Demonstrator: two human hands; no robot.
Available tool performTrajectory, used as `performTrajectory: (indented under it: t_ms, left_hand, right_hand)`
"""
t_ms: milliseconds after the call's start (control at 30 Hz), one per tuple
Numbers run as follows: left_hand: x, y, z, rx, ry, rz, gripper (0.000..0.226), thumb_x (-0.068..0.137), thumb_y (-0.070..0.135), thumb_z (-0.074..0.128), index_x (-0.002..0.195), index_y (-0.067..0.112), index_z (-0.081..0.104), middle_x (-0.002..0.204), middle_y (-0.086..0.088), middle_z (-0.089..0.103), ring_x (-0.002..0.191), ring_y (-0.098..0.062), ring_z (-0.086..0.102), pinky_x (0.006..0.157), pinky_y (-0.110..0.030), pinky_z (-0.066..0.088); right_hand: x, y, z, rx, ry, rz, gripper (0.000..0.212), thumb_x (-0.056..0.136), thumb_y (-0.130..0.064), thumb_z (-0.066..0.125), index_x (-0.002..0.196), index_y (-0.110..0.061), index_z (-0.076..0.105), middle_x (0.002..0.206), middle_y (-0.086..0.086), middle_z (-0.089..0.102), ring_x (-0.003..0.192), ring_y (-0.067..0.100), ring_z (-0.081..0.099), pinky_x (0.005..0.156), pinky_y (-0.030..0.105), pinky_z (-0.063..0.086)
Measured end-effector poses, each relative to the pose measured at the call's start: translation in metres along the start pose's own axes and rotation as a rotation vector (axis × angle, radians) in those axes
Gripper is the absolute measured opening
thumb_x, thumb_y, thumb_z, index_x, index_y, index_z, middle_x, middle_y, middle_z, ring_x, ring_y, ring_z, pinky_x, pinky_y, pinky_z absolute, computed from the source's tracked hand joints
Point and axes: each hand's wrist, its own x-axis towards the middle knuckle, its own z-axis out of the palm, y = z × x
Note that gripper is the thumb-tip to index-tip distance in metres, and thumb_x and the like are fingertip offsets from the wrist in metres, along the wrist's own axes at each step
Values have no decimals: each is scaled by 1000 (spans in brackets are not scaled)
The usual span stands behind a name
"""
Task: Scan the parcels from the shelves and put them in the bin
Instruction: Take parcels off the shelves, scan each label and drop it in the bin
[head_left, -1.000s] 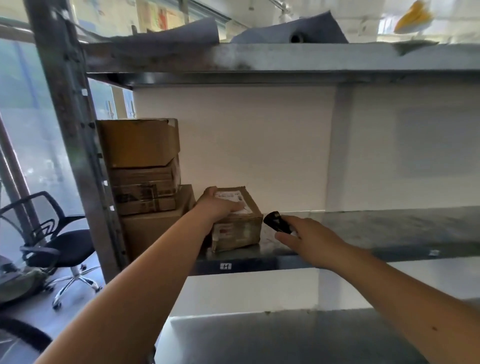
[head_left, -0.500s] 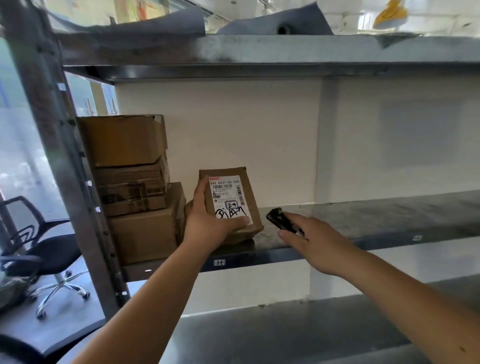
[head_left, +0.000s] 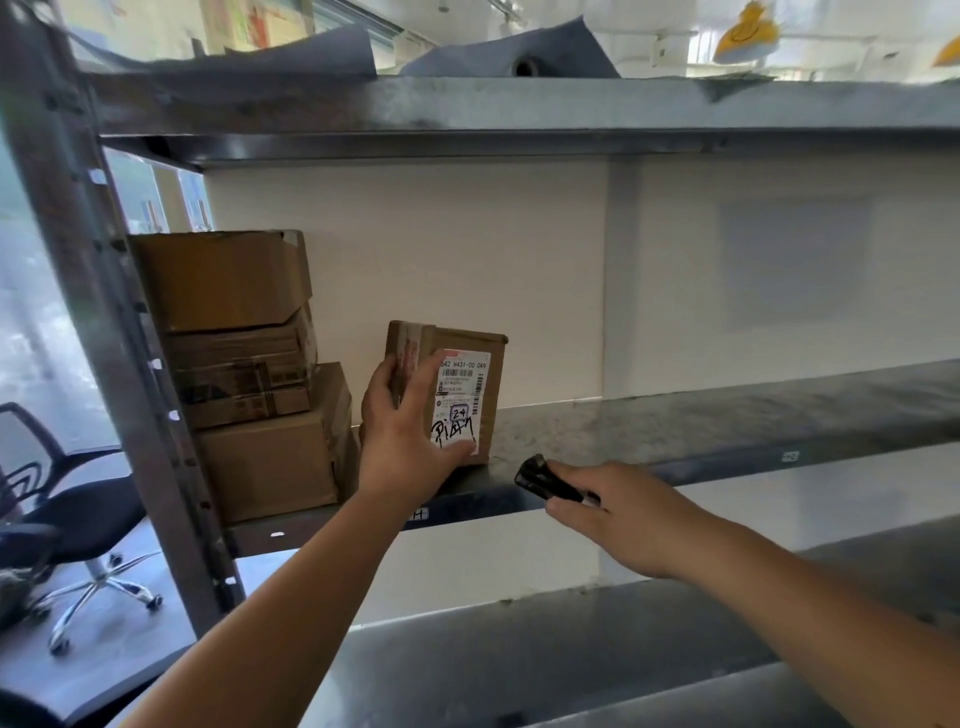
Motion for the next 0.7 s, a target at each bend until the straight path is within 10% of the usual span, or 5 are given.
performTrajectory:
  t_ms: [700]
  left_hand:
    - [-10,2,5,-33,45,-13,115,71,27,97,148,68,23,166,11,6,156,-30,16,119,-54,38]
  right_hand:
    - [-56,11,4,-208,-11,17,50,103,-60,48,150,-46,43,90,-20,46,80,4,55,69,22,46]
